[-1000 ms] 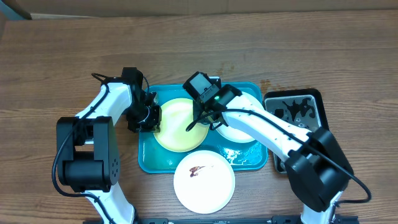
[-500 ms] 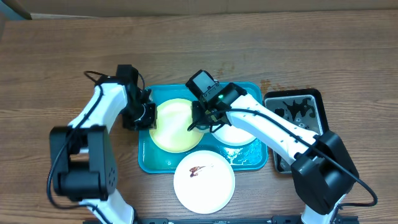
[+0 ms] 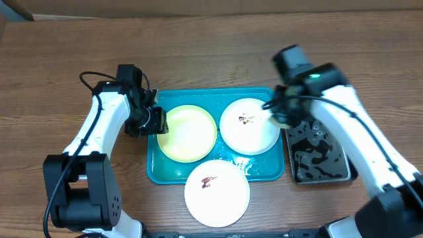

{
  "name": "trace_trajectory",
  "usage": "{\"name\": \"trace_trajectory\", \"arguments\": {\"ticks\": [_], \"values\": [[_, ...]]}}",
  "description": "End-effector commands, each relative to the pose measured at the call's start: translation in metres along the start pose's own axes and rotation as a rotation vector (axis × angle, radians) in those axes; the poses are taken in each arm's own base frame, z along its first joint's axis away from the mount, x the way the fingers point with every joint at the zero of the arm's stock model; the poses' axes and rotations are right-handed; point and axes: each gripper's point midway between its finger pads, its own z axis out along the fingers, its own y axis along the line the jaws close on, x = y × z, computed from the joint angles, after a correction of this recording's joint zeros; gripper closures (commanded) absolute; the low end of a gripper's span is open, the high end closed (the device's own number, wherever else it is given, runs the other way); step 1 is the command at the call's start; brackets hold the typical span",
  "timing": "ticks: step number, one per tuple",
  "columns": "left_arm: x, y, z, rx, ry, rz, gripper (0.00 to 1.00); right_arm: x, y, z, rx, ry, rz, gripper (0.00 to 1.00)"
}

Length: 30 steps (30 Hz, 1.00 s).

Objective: Clean dirty plates on tray and stack at the side
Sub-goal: 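Scrub the yellow plate with the sponge while left gripper holds it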

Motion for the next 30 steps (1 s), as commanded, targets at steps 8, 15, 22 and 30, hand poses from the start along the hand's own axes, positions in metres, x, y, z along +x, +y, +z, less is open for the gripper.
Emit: {"name": "trace_trajectory", "arguments": {"ticks": [8,15,22,30], "values": [[0.006,0.011,0.016,-0.038,-0.007,0.017,0.43,-0.011,-0.049,-0.006,0.068,0.035,0.001,0.96],[0.012,0.008,0.036,0.004,-0.021,0.014,0.48,-0.01,-0.049,-0.006,0.068,0.035,0.001,0.96],[0.008,0.002,0.039,0.039,-0.044,0.002,0.54,-0.01,-0.05,-0.006,0.07,0.039,0.0,0.96],[0.013,0.004,0.049,0.036,-0.048,-0.011,0.54,-0.008,-0.05,-0.006,0.073,0.044,0.0,0.96]]}}
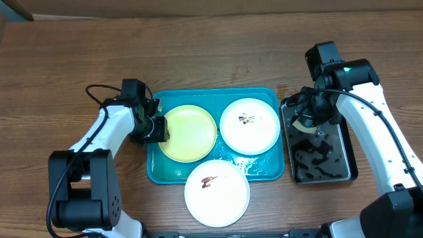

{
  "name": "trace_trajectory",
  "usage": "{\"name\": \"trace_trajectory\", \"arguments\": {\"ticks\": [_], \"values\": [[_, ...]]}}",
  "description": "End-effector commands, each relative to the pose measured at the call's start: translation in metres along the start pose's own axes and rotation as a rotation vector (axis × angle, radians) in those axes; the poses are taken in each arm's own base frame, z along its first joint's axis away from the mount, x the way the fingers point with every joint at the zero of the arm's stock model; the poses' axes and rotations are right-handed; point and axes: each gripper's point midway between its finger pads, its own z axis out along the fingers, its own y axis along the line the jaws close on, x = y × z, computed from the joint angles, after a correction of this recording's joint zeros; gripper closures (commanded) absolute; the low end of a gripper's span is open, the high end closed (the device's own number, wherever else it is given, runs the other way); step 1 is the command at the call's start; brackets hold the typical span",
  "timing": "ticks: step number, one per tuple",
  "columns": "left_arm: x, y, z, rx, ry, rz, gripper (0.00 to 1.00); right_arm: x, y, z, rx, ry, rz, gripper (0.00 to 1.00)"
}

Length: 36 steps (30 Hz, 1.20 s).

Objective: Clean dirty plates on tray and stack at the side
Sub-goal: 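Scrub the yellow plate with the sponge while left gripper holds it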

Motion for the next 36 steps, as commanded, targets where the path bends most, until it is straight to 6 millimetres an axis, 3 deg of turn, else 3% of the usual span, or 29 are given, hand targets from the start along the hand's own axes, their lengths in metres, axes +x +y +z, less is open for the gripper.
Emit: {"name": "trace_trajectory", "arguments": {"ticks": [1,5,10,16,22,25,29,36], "values": [[0.006,-0.003,0.005,0.02,0.004,-0.024,0.53,-0.005,0.0,-0.006,-0.003,-0.021,-0.003,0.96],[0.009,-0.002,0.01,0.021,-0.001,-0.031,0.6,-0.004,0.001,-0.006,-0.007,-0.018,-0.003,0.96],[0.009,-0.002,0.011,0.022,-0.002,-0.031,0.85,-0.002,0.0,-0.005,-0.006,-0.011,-0.004,0.96],[0.009,-0.005,0.011,0.041,-0.001,-0.03,0.96,-0.001,-0.001,-0.005,-0.001,-0.003,-0.005,0.96],[0.008,-0.002,0.008,0.042,-0.003,-0.051,0.96,0.0,-0.001,-0.005,0.0,0.0,-0.005,0.96],[0.0,0.004,-0.004,0.041,-0.02,-0.079,0.96,0.001,-0.002,-0.005,0.003,0.004,-0.006,0.96],[-0.018,0.01,-0.037,0.038,-0.08,-0.103,0.96,0.001,-0.002,-0.005,0.004,0.005,-0.006,0.96],[-0.041,0.003,-0.094,0.017,-0.233,-0.063,0.96,0.001,-0.002,-0.005,0.003,0.005,-0.005,0.96]]}}
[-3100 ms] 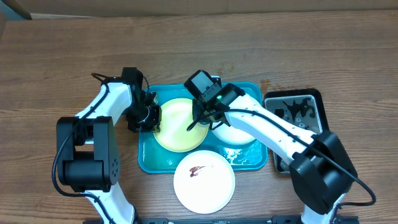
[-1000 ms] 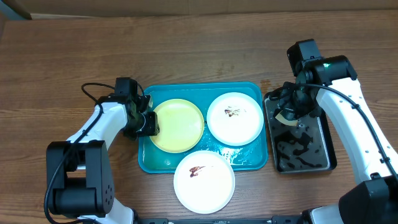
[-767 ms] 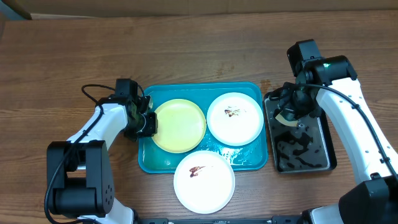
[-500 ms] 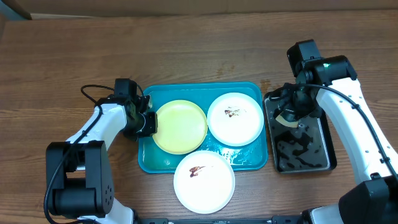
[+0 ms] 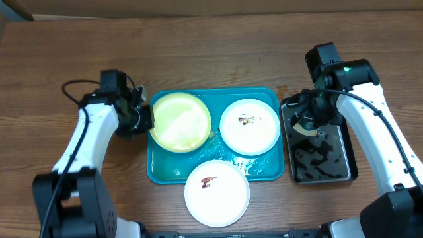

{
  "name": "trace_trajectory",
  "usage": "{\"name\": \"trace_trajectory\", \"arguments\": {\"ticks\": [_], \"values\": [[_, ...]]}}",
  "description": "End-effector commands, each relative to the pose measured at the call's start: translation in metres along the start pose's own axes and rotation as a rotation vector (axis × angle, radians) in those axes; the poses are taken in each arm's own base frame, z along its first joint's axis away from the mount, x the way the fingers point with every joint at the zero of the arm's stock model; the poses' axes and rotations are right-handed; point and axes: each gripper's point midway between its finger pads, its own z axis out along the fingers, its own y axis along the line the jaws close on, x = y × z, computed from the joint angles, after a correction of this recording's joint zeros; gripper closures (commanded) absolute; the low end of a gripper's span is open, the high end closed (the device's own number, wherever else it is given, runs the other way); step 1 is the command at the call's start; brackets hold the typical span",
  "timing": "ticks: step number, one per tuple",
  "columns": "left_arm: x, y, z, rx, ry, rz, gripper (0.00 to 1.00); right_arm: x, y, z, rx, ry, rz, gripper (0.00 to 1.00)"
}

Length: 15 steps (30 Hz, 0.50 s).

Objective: Clean dirty plates on tray and stack at the side
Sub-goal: 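Scrub the yellow plate with the sponge while left gripper holds it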

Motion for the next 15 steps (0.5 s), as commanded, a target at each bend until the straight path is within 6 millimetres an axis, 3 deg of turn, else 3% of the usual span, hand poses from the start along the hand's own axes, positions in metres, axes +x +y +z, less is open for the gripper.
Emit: {"name": "trace_trajectory", "arguments": {"ticks": [1,10,15], "values": [[-0.02,-0.006,-0.041,-0.025,-0.128,0.031,0.96,-0.005,0.001,-0.005,-0.009,-0.022,0.0,0.96],[-0.024,0.023,-0.087,-0.244,-0.263,0.007,0.96,-0.005,0.001,-0.005,-0.009,-0.023,0.0,0.96],[-0.024,0.028,-0.095,-0.314,-0.297,-0.024,0.96,-0.005,0.001,-0.005,-0.01,-0.024,0.0,0.96]]}}
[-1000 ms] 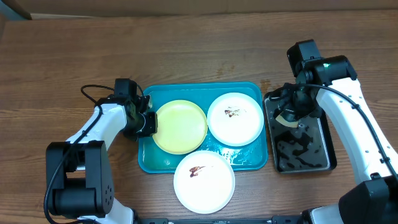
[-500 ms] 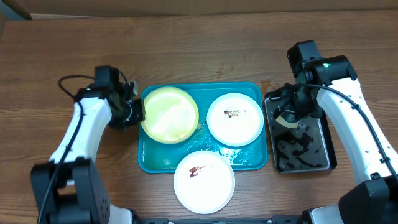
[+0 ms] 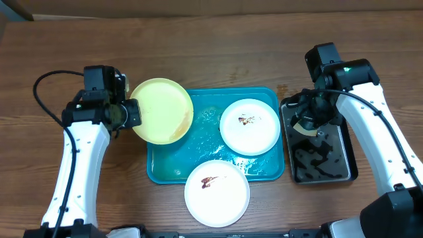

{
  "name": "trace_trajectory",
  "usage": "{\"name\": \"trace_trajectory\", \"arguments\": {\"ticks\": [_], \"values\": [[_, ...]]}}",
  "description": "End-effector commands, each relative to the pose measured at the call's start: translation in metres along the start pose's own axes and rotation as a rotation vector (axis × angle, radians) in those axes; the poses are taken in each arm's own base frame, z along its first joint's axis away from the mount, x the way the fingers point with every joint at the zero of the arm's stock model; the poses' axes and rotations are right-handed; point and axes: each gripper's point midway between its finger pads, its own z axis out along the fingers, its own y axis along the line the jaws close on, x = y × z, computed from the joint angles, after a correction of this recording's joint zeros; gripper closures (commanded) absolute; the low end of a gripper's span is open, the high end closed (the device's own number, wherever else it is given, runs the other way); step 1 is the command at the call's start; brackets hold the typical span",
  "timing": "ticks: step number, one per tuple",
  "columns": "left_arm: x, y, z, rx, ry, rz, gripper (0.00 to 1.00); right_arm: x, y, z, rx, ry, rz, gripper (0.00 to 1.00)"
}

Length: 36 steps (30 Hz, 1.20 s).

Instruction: Clean dirty plates on tray and stack at the side

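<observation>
My left gripper (image 3: 134,112) is shut on the rim of a pale yellow plate (image 3: 162,110), holding it lifted and tilted over the left edge of the teal tray (image 3: 205,142). A white plate with a brown smear (image 3: 249,125) lies at the tray's right. Another smeared white plate (image 3: 216,193) overhangs the tray's front edge. My right gripper (image 3: 309,123) hovers over the black tray (image 3: 320,152); something pale sits at its fingers, and whether the jaws are open or shut cannot be told.
The black tray to the right of the teal one holds dark wet material. The teal tray's floor looks wet where the yellow plate lay. Wooden tabletop (image 3: 198,53) lies behind and to the left. A cable loops from the left arm.
My left gripper has moved left with the yellow plate, which now hangs over the tray's left edge rather than inside it. The right arm has not moved.
First my left gripper was at the yellow plate's left rim in the tray while the right arm was near the upper white plate. The right arm then stood over the black tray. The yellow plate was then lifted, and now sits over the tray's left edge.
</observation>
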Motion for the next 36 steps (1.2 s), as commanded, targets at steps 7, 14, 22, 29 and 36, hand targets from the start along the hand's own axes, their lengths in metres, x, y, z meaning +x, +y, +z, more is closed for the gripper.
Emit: {"name": "trace_trajectory", "arguments": {"ticks": [7,14,22,29,36], "values": [[-0.014,0.006,-0.023,-0.303,-0.116,0.084,0.96,-0.005,0.001,-0.005,-0.008,-0.02,0.0,0.96],[-0.024,-0.007,-0.049,-0.543,-0.247,0.2,0.96,-0.005,0.001,-0.005,-0.008,-0.02,0.0,0.96],[-0.03,-0.034,-0.073,-0.676,-0.372,0.32,0.96,-0.005,0.001,-0.005,-0.008,-0.021,0.0,0.96],[-0.029,-0.051,-0.076,-0.719,-0.411,0.385,0.96,-0.005,0.001,-0.005,-0.008,-0.02,0.0,0.96],[-0.028,-0.052,-0.075,-0.72,-0.408,0.391,0.96,-0.005,0.001,-0.005,-0.008,-0.02,0.0,0.96]]}}
